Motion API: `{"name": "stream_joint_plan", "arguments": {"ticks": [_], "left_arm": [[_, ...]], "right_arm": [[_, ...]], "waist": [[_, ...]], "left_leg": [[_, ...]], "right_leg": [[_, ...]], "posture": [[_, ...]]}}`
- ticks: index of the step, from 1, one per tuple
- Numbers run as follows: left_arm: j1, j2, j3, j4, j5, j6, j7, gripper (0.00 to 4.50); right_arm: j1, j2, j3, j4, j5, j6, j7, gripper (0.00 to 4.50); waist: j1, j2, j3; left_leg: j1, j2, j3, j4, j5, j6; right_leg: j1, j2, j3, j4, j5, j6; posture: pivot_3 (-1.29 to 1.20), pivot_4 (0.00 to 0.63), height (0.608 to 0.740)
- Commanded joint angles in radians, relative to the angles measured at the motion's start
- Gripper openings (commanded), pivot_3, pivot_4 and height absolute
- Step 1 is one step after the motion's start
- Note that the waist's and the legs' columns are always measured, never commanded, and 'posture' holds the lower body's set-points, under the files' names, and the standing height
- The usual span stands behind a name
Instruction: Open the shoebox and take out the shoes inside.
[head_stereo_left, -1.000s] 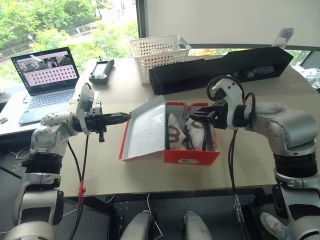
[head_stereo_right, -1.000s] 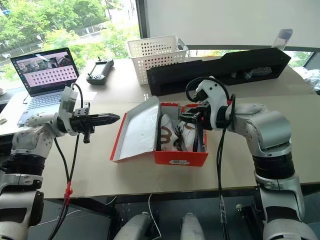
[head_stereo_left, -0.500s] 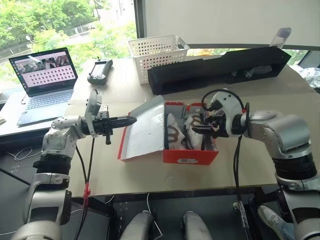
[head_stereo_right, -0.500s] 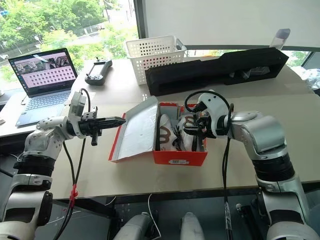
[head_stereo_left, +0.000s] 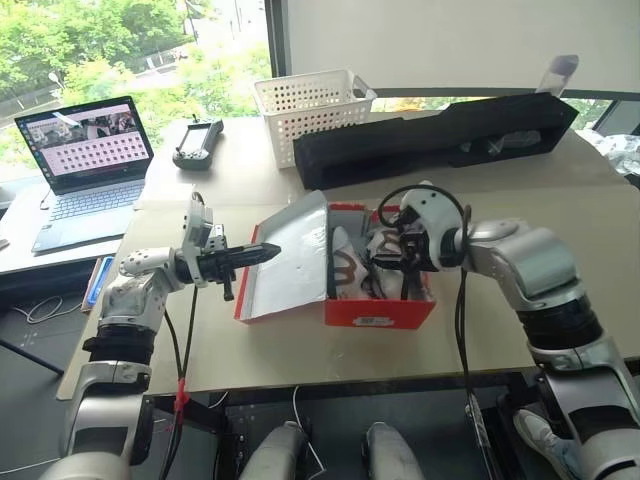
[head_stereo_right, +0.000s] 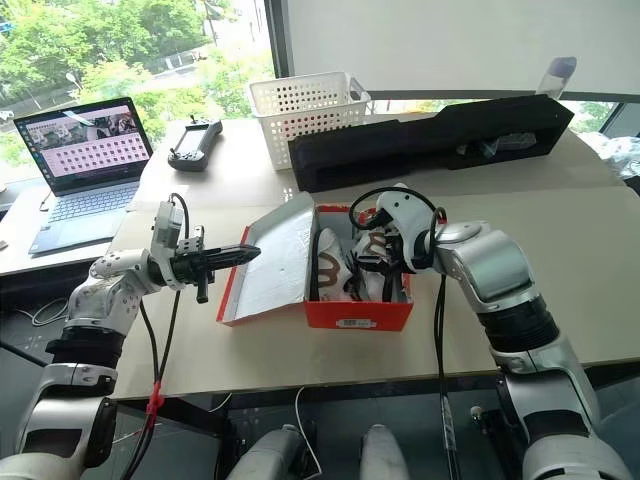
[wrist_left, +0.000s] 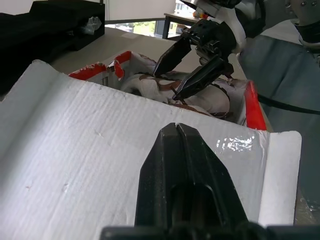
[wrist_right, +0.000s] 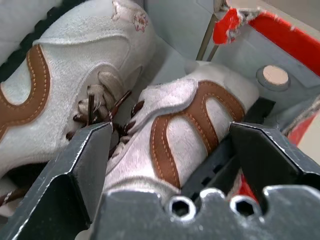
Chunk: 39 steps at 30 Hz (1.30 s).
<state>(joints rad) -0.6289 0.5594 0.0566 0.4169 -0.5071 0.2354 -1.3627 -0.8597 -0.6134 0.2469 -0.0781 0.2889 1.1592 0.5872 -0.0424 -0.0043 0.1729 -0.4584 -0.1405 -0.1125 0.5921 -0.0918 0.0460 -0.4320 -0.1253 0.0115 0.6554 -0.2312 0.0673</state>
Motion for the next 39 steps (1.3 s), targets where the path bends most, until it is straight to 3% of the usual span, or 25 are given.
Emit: {"name": "stream_joint_plan", "arguments": {"ticks": [1, 13, 16, 20, 24, 30, 34, 35, 39], "left_arm": [[-0.003, 0.004, 0.019, -0.036, 0.006, -0.02, 0.01, 0.0], [-0.003, 0.002, 0.01, -0.044, 0.012, -0.023, 0.017, 0.0], [-0.002, 0.001, 0.01, -0.05, 0.014, -0.02, 0.017, 0.0], [-0.003, 0.002, 0.009, -0.052, 0.017, -0.02, 0.018, 0.0], [0.002, 0.004, 0.01, -0.06, 0.018, -0.017, 0.017, 0.0], [0.002, 0.004, 0.009, -0.064, 0.021, -0.014, 0.018, 0.0], [0.001, 0.001, 0.007, -0.065, 0.024, -0.013, 0.022, 0.0], [0.0, 0.001, 0.006, -0.065, 0.024, -0.013, 0.022, 0.0], [-0.002, -0.002, 0.006, -0.062, 0.03, -0.013, 0.025, 0.0]], "right_arm": [[-0.045, -0.006, 0.006, -0.029, -0.023, -0.035, 0.012, 4.45], [-0.011, -0.02, 0.23, 0.19, -0.239, -0.221, 0.034, 4.45], [-0.012, -0.022, 0.254, 0.226, -0.291, -0.263, 0.035, 4.45], [-0.008, 0.008, 0.239, 0.226, -0.294, -0.253, 0.052, 4.45], [0.004, 0.027, 0.225, 0.192, -0.29, -0.225, 0.069, 3.42], [0.014, 0.04, 0.214, 0.183, -0.312, -0.218, 0.078, 1.35], [0.016, 0.042, 0.211, 0.186, -0.327, -0.224, 0.082, 0.22], [0.017, 0.043, 0.21, 0.188, -0.331, -0.225, 0.084, 0.03], [0.018, 0.048, 0.201, 0.185, -0.336, -0.222, 0.084, 0.01]], "waist": [[0.001, 0.0, 0.0], [-0.001, -0.001, -0.001], [0.0, -0.004, -0.004], [0.003, -0.009, -0.007], [0.004, -0.011, -0.008], [0.004, -0.011, -0.008], [0.003, -0.011, -0.008], [0.003, -0.011, -0.008], [0.003, -0.011, -0.008]], "left_leg": [[0.0, 0.0, 0.0, 0.0, 0.0, 0.0], [0.006, 0.0, 0.0, 0.0, 0.0, 0.0], [0.016, 0.001, 0.0, -0.002, -0.001, 0.0], [0.017, 0.002, 0.0, -0.003, -0.001, 0.0], [0.017, 0.001, 0.0, -0.002, -0.001, 0.0], [0.017, 0.001, 0.0, -0.005, -0.001, 0.0], [0.017, 0.002, 0.0, -0.005, -0.001, 0.0], [0.017, 0.002, 0.0, -0.005, -0.001, 0.0], [0.017, 0.002, 0.0, -0.005, -0.001, 0.0]], "right_leg": [[0.0, 0.0, 0.0, 0.0, 0.0, 0.0], [0.006, 0.002, 0.0, -0.001, 0.0, 0.0], [0.013, 0.002, 0.0, -0.005, -0.003, 0.007], [0.015, 0.001, 0.0, -0.007, -0.003, 0.008], [0.015, 0.001, 0.0, -0.007, -0.002, 0.009], [0.012, 0.002, 0.001, -0.007, -0.002, 0.008], [0.012, 0.002, 0.001, -0.007, -0.002, 0.008], [0.012, 0.002, 0.001, -0.007, -0.002, 0.008], [0.012, 0.002, 0.001, -0.008, -0.002, 0.009]], "posture": [[0.0, 0.15, 0.738], [0.0, 0.15, 0.738], [0.0, 0.15, 0.738], [0.0, 0.15, 0.738], [0.0, 0.15, 0.738], [0.0, 0.15, 0.738], [0.0, 0.15, 0.738], [0.0, 0.15, 0.738], [0.0, 0.15, 0.738]]}}
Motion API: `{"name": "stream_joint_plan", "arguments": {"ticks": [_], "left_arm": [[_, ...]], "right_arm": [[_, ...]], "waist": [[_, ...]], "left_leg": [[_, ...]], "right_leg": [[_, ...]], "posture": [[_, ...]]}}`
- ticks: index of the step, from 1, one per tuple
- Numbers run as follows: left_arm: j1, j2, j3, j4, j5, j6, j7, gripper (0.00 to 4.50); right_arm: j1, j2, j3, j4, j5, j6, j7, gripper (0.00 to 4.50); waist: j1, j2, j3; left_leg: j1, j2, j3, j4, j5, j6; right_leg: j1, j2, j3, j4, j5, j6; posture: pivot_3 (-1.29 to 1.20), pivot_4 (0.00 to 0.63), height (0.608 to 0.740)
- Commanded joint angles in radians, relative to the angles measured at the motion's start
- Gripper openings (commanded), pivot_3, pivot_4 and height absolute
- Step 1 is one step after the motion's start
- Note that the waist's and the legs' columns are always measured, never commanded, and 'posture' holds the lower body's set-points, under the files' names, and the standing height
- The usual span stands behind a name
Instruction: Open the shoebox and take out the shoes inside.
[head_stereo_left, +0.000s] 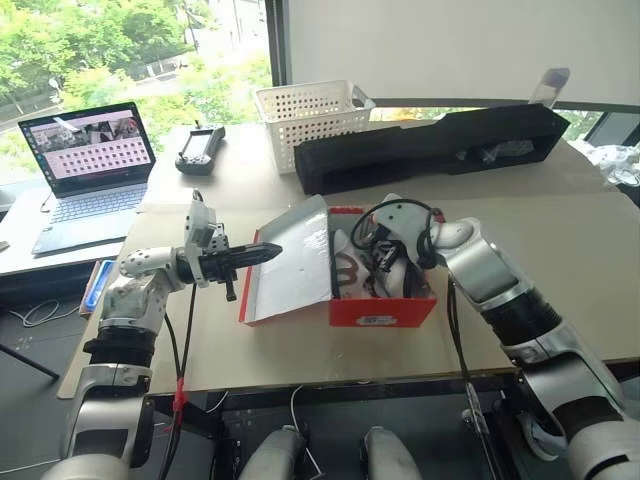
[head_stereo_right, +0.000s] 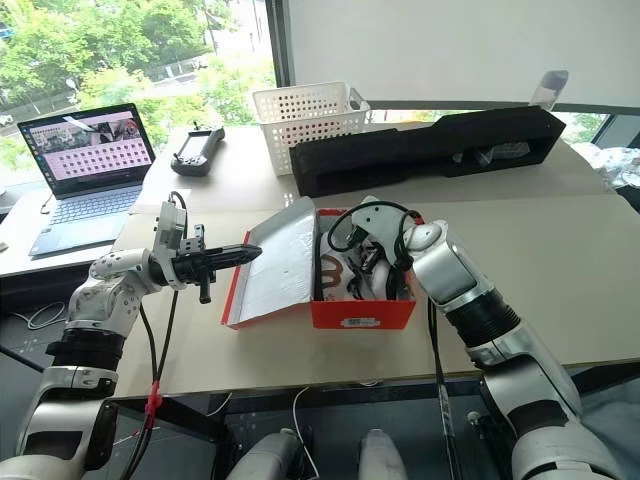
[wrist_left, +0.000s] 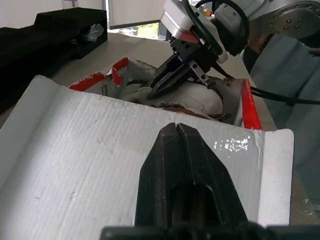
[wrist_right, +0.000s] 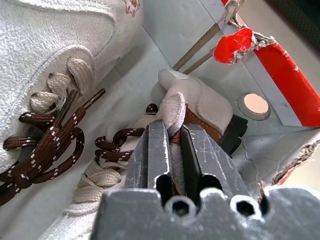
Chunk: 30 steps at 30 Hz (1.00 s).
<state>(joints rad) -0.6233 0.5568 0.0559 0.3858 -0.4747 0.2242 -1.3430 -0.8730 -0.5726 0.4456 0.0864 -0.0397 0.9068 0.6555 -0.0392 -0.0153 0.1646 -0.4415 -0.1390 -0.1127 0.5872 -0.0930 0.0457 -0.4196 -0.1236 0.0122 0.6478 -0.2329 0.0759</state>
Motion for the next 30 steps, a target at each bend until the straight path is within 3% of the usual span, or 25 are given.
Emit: {"name": "stream_joint_plan", "arguments": {"ticks": [1, 20, 26, 30], "left_arm": [[-0.009, 0.001, 0.007, -0.029, -0.001, -0.003, 0.005, 0.0], [-0.023, -0.001, -0.006, -0.006, 0.029, -0.017, 0.011, 0.0], [-0.028, -0.003, -0.005, 0.0, 0.036, -0.013, 0.007, 0.0], [-0.028, -0.003, -0.007, -0.003, 0.039, -0.01, 0.006, 0.0]], "right_arm": [[0.029, 0.01, -0.004, 0.018, -0.006, 0.033, 0.016, 0.01], [-0.121, 0.024, -0.364, -0.183, 0.222, 0.293, 0.045, 0.01], [-0.16, 0.041, -0.599, -0.111, 0.312, 0.298, -0.014, 0.01], [-0.189, 0.016, -0.799, 0.085, 0.317, 0.142, -0.132, 0.01]], "waist": [[0.0, 0.0, 0.0], [0.0, 0.0, 0.001], [0.001, 0.001, 0.001], [0.003, 0.001, 0.001]], "left_leg": [[0.0, 0.0, 0.0, 0.0, 0.0, 0.0], [-0.01, 0.0, 0.0, 0.0, 0.0, 0.0], [-0.01, 0.0, 0.0, 0.0, 0.0, 0.0], [-0.01, 0.0, 0.0, 0.0, 0.0, 0.0]], "right_leg": [[0.0, 0.0, 0.0, 0.0, 0.0, 0.0], [-0.005, 0.001, 0.0, -0.001, 0.005, -0.008], [-0.006, 0.001, 0.0, -0.001, 0.005, -0.007], [-0.006, 0.001, 0.0, -0.001, 0.005, -0.008]], "posture": [[0.0, 0.15, 0.738], [0.0, 0.15, 0.738], [0.0, 0.15, 0.738], [0.0, 0.15, 0.738]]}}
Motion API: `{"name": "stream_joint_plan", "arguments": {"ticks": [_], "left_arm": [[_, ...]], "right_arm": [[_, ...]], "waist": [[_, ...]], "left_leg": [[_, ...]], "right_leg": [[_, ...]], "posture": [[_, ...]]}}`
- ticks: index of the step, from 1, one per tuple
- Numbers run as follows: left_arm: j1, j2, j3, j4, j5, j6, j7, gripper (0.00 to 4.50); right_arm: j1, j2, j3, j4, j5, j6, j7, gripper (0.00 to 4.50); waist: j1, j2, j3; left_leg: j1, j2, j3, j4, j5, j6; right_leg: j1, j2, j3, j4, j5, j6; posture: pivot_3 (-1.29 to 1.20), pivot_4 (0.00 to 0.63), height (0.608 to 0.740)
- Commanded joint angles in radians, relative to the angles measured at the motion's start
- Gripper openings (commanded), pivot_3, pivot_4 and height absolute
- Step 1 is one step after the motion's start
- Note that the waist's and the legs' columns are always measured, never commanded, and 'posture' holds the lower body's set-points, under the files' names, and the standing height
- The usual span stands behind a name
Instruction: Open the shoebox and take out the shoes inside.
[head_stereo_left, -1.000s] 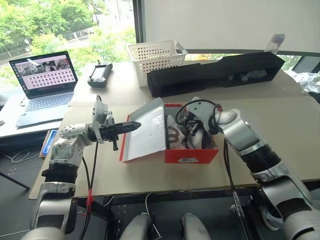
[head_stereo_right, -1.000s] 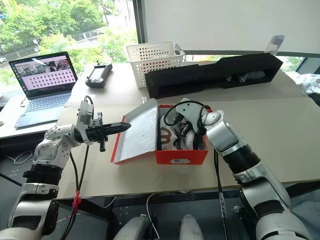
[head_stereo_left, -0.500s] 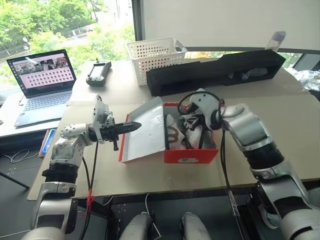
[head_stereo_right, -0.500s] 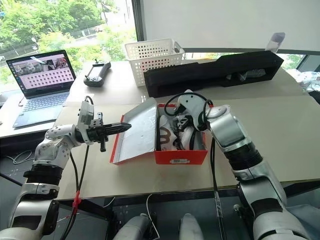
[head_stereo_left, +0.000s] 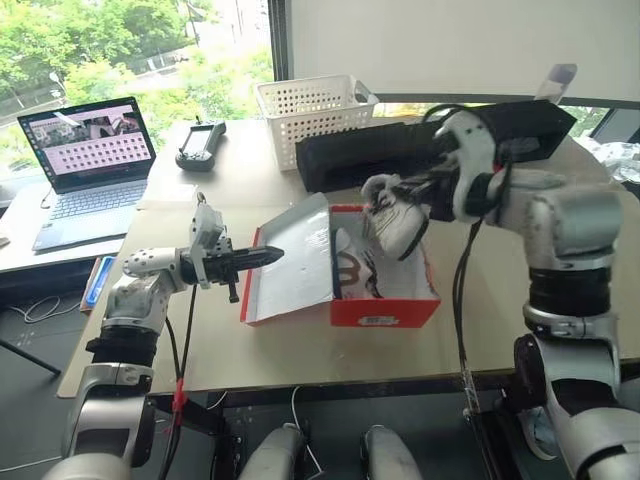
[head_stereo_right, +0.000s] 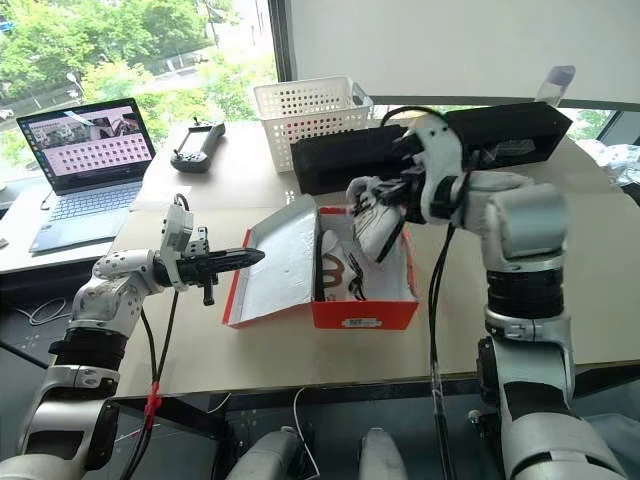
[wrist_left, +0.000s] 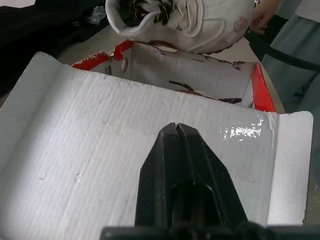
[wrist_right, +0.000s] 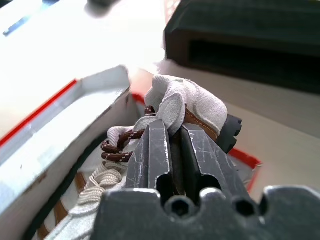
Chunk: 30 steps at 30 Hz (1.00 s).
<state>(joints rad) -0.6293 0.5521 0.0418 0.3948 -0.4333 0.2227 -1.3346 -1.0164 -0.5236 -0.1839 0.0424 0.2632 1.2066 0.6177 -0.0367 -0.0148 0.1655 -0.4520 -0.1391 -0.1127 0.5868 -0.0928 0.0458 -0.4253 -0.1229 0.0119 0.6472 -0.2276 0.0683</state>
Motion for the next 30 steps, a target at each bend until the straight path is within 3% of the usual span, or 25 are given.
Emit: {"name": "stream_joint_plan", "arguments": {"ticks": [1, 6, 12, 20, 22, 25, 30], "left_arm": [[-0.022, 0.002, 0.006, -0.013, -0.001, -0.008, -0.002, 0.0], [-0.026, 0.005, 0.004, -0.014, 0.001, -0.006, -0.003, 0.0], [-0.028, 0.006, 0.005, -0.016, 0.002, -0.005, 0.002, 0.0], [-0.018, 0.007, 0.009, -0.03, 0.002, -0.005, 0.016, 0.0], [-0.013, 0.008, 0.01, -0.034, 0.001, -0.006, 0.017, 0.0], [-0.01, 0.009, 0.011, -0.033, 0.001, -0.007, 0.02, 0.0], [-0.012, 0.006, 0.008, -0.032, 0.002, -0.007, 0.02, 0.0]], "right_arm": [[-0.05, -0.043, -0.204, 0.192, 0.001, -0.223, -0.133, 0.01], [-0.063, -0.085, -0.208, 0.534, -0.093, -0.584, -0.284, 0.01], [-0.132, -0.074, -0.187, 0.981, -0.139, -0.965, -0.369, 0.01], [-0.127, -0.069, -0.143, 1.218, -0.183, -1.072, -0.387, 0.01], [-0.113, -0.078, -0.121, 1.231, -0.202, -1.061, -0.393, 0.93], [-0.099, -0.084, -0.106, 1.239, -0.212, -1.045, -0.386, 1.76], [-0.071, -0.095, -0.036, 1.252, -0.272, -0.989, -0.399, 3.56]], "waist": [[0.001, 0.0, 0.0], [0.009, 0.0, 0.0], [-0.015, 0.005, 0.003], [-0.03, 0.008, 0.006], [-0.029, 0.008, 0.006], [-0.029, 0.008, 0.006], [-0.029, 0.008, 0.005]], "left_leg": [[0.0, 0.0, 0.0, 0.0, 0.0, 0.0], [0.0, -0.001, 0.001, 0.0, 0.0, 0.0], [0.0, 0.0, 0.002, 0.0, 0.0, 0.001], [0.001, 0.0, 0.002, 0.001, 0.004, 0.007], [0.001, 0.0, 0.002, 0.001, 0.004, 0.006], [0.002, 0.0, 0.002, 0.001, 0.003, 0.004], [0.005, 0.0, 0.002, 0.001, 0.001, 0.001]], "right_leg": [[0.0, 0.0, 0.0, 0.0, 0.0, 0.0], [0.0, 0.0, 0.0, 0.0, 0.0, 0.0], [0.001, 0.001, 0.001, 0.0, 0.001, -0.001], [0.002, 0.002, 0.002, 0.0, 0.001, -0.001], [0.003, 0.003, 0.002, 0.0, 0.001, -0.001], [0.004, 0.003, 0.002, 0.0, 0.001, -0.001], [0.006, 0.003, 0.002, 0.0, 0.001, -0.001]], "posture": [[0.0, 0.15, 0.738], [0.0, 0.15, 0.738], [0.0, 0.15, 0.738], [0.0, 0.15, 0.738], [0.0, 0.15, 0.738], [0.0, 0.15, 0.738], [0.0, 0.15, 0.738]]}}
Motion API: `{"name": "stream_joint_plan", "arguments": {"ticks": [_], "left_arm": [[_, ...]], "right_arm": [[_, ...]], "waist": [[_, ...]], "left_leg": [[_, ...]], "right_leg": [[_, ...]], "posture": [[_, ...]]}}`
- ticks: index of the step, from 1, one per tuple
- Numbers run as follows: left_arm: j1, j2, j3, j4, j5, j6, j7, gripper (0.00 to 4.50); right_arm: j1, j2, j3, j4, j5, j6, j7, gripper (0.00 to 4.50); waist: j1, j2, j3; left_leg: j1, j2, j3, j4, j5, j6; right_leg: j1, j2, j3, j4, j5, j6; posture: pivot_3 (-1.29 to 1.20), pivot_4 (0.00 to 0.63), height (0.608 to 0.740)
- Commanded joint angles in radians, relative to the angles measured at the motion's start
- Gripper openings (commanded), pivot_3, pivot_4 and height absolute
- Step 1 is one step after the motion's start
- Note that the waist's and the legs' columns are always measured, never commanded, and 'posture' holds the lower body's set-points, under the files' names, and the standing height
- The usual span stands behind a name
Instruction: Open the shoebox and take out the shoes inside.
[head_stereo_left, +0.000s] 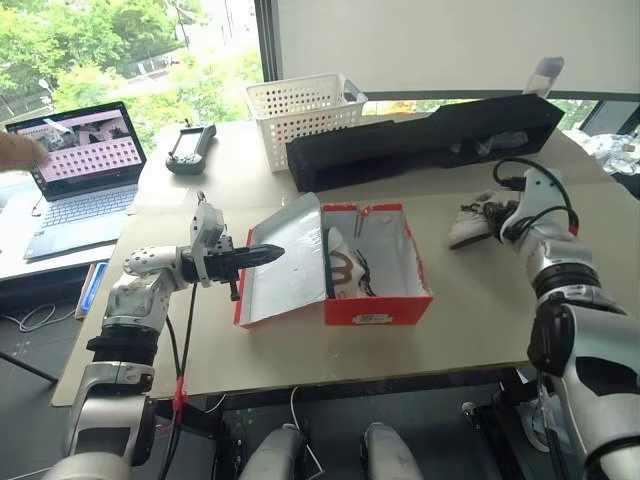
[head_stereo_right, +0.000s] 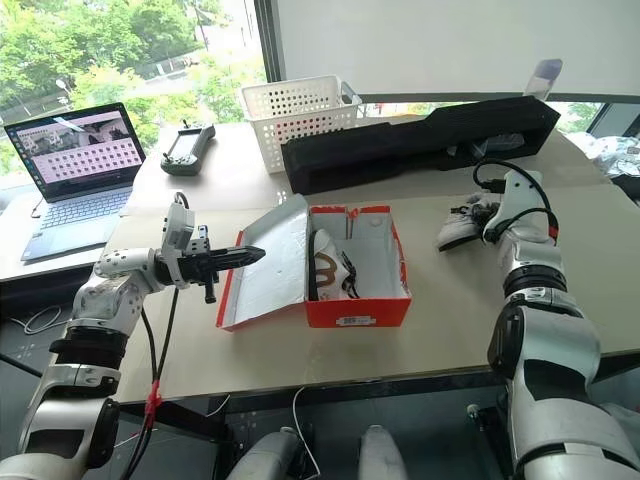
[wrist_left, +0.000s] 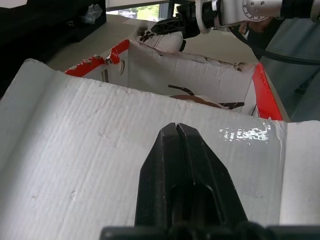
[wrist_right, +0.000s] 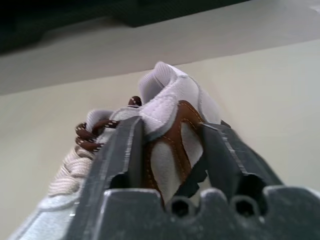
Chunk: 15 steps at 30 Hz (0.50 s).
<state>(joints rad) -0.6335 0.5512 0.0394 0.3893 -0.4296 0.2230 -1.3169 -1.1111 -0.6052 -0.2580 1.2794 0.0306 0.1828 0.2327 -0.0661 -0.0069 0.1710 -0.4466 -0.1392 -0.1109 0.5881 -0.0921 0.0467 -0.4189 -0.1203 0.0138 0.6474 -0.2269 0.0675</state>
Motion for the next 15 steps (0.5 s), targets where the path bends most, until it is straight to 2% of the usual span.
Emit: {"name": "stream_joint_plan", "arguments": {"ticks": [1, 3, 9, 10, 12, 15], "left_arm": [[-0.008, 0.007, 0.01, -0.026, -0.002, -0.008, 0.002, 0.0], [-0.01, 0.006, 0.008, -0.024, -0.002, -0.008, 0.001, 0.0], [-0.016, 0.005, 0.006, -0.017, 0.001, -0.011, -0.002, 0.0], [-0.015, 0.005, 0.006, -0.018, 0.001, -0.011, -0.002, 0.0], [-0.014, 0.005, 0.007, -0.02, 0.0, -0.01, -0.001, 0.0], [-0.007, 0.006, 0.009, -0.032, -0.003, -0.006, 0.003, 0.0]], "right_arm": [[0.024, -0.015, 0.048, 0.015, -0.047, 0.037, -0.016, 3.93], [0.029, -0.018, 0.085, 0.013, -0.08, 0.039, -0.019, 4.43], [0.037, -0.047, 0.174, -0.011, -0.155, 0.017, -0.027, 4.43], [0.035, -0.056, 0.186, -0.022, -0.165, 0.009, -0.026, 4.43], [0.033, -0.073, 0.205, -0.046, -0.18, 0.004, -0.023, 4.43], [0.044, -0.101, 0.174, -0.134, -0.133, 0.001, 0.053, 4.43]], "waist": [[0.0, 0.0, 0.0], [-0.002, 0.0, 0.0], [-0.004, -0.001, -0.001], [-0.004, -0.001, -0.001], [-0.004, -0.001, -0.001], [-0.005, -0.001, -0.001]], "left_leg": [[0.0, 0.0, 0.0, 0.0, 0.0, 0.0], [0.001, 0.0, 0.0, 0.0, 0.0, 0.0], [0.006, 0.0, 0.0, 0.0, 0.0, 0.0], [0.007, 0.0, 0.0, 0.0, 0.0, 0.0], [0.007, 0.0, 0.0, 0.001, 0.0, 0.0], [0.007, 0.0, 0.0, 0.0, 0.0, 0.0]], "right_leg": [[0.0, 0.0, 0.0, 0.0, 0.0, 0.0], [0.001, 0.0, 0.0, 0.0, 0.0, 0.0], [0.007, 0.0, 0.0, 0.0, -0.001, 0.001], [0.008, 0.0, 0.0, -0.001, -0.004, 0.006], [0.009, 0.0, 0.0, -0.001, -0.004, 0.008], [0.008, -0.001, 0.001, -0.001, -0.004, 0.008]], "posture": [[0.0, 0.15, 0.738], [0.0, 0.15, 0.738], [0.0, 0.15, 0.738], [0.0, 0.15, 0.738], [0.0, 0.15, 0.738], [0.0, 0.15, 0.738]]}}
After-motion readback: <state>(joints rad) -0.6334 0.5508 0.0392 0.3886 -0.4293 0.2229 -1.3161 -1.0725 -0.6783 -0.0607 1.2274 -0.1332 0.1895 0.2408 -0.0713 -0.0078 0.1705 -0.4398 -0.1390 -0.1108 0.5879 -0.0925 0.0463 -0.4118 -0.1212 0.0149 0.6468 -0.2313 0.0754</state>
